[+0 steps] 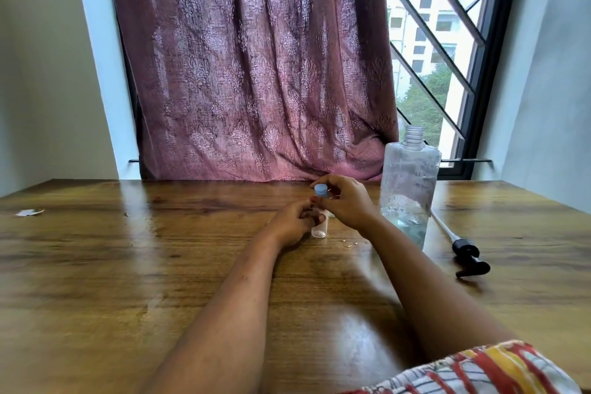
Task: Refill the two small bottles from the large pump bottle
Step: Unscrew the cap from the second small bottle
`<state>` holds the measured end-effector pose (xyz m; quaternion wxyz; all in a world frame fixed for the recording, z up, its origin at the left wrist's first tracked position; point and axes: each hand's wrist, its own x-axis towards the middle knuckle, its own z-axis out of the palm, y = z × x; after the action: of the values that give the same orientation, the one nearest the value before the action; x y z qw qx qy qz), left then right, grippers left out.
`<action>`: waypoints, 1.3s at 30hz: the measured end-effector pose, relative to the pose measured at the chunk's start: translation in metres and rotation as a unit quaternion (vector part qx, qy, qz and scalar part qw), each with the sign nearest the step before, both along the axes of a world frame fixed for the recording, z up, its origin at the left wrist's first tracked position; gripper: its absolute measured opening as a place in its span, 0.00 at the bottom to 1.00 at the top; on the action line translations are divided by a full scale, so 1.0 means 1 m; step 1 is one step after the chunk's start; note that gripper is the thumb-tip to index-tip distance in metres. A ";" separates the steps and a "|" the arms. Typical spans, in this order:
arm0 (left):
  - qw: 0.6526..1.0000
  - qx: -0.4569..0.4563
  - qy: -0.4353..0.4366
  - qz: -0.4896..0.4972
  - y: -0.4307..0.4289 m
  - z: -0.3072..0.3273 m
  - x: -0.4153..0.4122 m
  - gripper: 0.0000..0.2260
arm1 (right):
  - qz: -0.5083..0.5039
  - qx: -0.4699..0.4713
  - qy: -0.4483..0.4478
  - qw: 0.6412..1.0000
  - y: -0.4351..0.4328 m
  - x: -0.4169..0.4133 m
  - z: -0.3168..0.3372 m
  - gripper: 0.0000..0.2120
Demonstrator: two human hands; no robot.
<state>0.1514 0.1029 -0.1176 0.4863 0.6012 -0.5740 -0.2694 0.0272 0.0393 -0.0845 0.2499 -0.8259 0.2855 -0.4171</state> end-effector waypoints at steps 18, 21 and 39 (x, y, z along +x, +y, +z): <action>0.996 0.016 -0.032 0.076 0.003 0.001 0.002 0.18 | -0.072 0.098 -0.057 0.991 -0.015 -0.003 -0.010 0.13; 0.990 0.026 -0.077 0.116 0.000 -0.001 0.005 0.21 | -0.109 0.057 0.035 0.992 -0.017 -0.003 -0.015 0.14; 0.979 0.035 -0.144 0.140 -0.004 -0.005 0.009 0.18 | -0.175 -0.075 0.117 0.975 -0.002 -0.005 -0.002 0.12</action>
<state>0.1605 0.0987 -0.1225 0.4104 0.7246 -0.5383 -0.1294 0.0223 0.0376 -0.0865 0.0748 -0.8226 0.4210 -0.3749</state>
